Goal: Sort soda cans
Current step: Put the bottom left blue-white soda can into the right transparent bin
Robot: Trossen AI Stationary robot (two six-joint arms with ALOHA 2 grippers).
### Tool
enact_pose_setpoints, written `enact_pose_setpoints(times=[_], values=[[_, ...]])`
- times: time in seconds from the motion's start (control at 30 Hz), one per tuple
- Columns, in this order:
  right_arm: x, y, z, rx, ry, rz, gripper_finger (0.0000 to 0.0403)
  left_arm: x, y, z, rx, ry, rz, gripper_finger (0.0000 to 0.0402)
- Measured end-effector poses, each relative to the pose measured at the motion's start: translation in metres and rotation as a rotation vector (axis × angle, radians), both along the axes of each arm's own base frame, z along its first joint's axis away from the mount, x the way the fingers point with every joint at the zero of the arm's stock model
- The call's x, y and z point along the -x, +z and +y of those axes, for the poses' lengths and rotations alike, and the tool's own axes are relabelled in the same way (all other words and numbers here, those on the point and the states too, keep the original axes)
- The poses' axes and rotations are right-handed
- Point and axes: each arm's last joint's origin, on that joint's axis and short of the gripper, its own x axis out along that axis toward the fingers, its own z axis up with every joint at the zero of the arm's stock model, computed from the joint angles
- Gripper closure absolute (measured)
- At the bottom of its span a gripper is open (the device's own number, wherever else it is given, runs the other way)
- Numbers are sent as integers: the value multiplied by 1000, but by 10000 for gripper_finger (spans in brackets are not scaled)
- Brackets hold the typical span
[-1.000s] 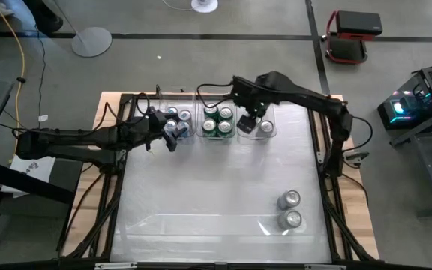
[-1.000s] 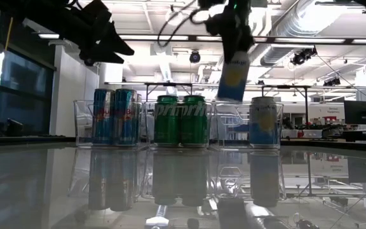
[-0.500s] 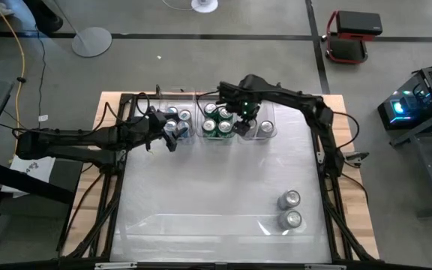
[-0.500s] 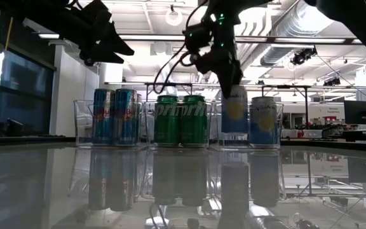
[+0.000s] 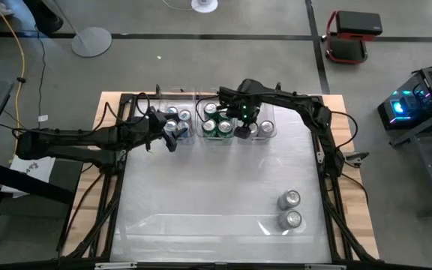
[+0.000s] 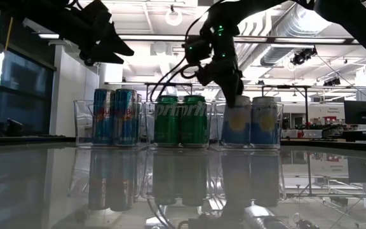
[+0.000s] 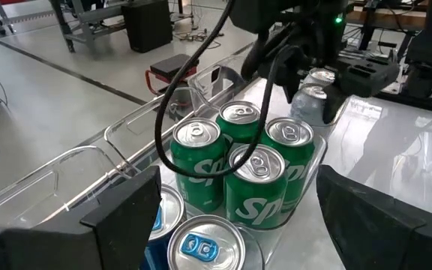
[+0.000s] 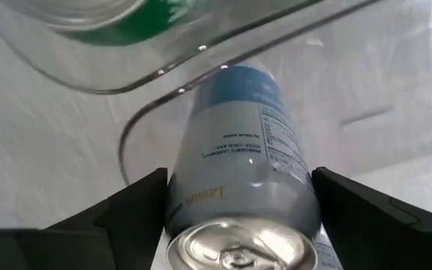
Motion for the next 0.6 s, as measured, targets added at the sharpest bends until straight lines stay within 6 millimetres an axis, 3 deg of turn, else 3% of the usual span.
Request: enact_pose_setpoints(times=[0.6], values=[[2, 6, -15, -14, 31, -75, 87, 0, 0, 0, 14, 5, -7, 69]])
